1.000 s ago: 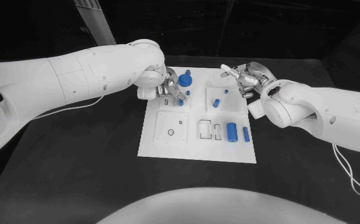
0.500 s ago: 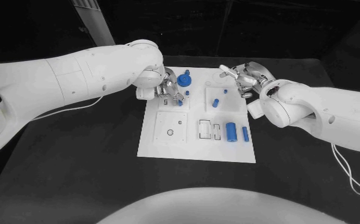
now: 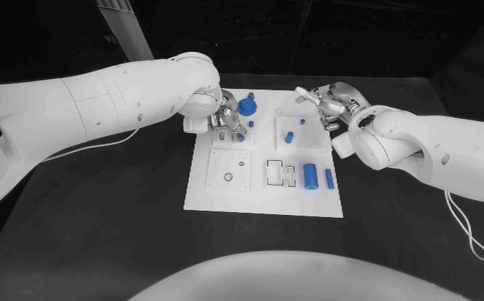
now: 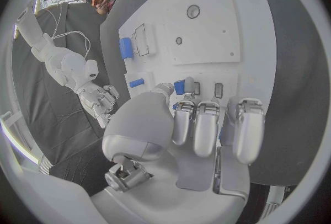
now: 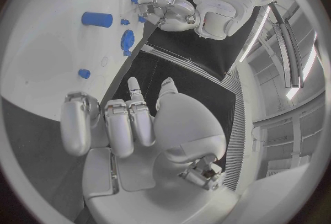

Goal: Assemble the parts on the task board

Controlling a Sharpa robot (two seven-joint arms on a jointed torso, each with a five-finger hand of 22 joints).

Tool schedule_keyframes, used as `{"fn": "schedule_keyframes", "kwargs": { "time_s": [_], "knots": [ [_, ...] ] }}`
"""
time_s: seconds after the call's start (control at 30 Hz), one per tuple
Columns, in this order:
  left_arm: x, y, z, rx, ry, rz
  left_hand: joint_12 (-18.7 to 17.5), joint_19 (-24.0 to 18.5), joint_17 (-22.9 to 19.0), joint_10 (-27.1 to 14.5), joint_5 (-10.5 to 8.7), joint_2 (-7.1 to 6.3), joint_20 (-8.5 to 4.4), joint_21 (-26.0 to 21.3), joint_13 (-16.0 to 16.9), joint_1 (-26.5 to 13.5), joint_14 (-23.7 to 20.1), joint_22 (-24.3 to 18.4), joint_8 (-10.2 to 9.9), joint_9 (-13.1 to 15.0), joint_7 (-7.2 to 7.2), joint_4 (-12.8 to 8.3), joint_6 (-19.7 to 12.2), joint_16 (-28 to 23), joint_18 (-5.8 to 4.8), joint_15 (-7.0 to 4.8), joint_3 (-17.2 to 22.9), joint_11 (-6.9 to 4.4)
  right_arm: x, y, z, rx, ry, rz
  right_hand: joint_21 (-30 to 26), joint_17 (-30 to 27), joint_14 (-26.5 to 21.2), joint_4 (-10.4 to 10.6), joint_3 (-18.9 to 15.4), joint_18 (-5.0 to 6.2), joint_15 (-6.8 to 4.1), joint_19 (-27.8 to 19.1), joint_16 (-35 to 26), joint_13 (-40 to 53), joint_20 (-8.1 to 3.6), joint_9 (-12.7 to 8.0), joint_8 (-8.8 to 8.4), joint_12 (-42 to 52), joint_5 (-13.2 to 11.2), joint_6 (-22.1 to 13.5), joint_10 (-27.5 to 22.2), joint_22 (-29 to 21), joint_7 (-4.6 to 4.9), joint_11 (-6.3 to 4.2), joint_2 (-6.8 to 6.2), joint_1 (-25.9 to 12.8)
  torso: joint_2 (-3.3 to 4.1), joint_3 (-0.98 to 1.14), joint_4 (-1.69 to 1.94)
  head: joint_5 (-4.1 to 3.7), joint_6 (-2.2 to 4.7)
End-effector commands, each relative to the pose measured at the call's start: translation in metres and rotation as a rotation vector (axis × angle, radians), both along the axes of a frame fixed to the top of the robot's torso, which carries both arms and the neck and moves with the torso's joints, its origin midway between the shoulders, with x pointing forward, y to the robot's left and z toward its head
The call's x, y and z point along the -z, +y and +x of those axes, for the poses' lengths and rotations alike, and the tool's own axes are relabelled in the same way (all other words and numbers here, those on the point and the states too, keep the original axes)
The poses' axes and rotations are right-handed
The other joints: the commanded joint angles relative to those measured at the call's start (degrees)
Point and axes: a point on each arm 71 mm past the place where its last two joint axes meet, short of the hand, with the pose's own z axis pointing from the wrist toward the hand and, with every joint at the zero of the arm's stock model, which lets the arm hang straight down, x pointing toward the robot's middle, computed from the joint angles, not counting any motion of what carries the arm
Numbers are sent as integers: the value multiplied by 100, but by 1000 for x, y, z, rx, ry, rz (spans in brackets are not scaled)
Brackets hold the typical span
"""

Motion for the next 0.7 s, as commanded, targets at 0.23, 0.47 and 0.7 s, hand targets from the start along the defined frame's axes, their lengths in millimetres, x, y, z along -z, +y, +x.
{"fn": "schedule_keyframes", "kwargs": {
  "time_s": [0.23, 0.47, 0.7],
  "knots": [
    [-1, -1, 1, 10, 5, -9, 14, 603, 1509, 595, 372, -60, -48, 22, 1504, 118, 585, 1508, -65, 77, -17, -16, 31, 14, -37, -44, 268, -28, -1, -1, 0, 13, -8, -6, -35, 1506, 595, 3, -33, 101, -34, 4, 14, 1508, -24, 8, 53, 15, 56, -44, 617, 903, -11, -27, 29, 80, -3, 3, 2, -5, -15],
    [-1, -1, 2, 8, -2, -22, 14, 603, 1509, 595, 615, -245, -61, 22, 1504, 373, 585, 1508, -79, 181, -24, -142, 38, 14, -37, -59, 673, -35, -1, -2, 1, 19, -8, -9, -41, 1506, 595, 4, -33, 102, -36, 1, 14, 1508, -25, 12, 79, 15, 77, -33, 617, 901, -16, -31, 46, 108, -5, 2, -1, -11, -15],
    [-1, -1, 3, 5, -8, -36, 14, 603, 1509, 595, 614, -389, -71, 22, 1504, 527, 585, 1508, -78, 269, -22, -302, 63, 14, -37, -66, 1037, -35, -1, -3, 2, 23, -8, -11, -46, 1506, 595, 3, -30, 104, -38, -1, 14, 1508, -26, 13, 92, 15, 85, -27, 617, 898, -18, -34, 58, 129, -7, 5, -1, -13, -17]
  ]
}}
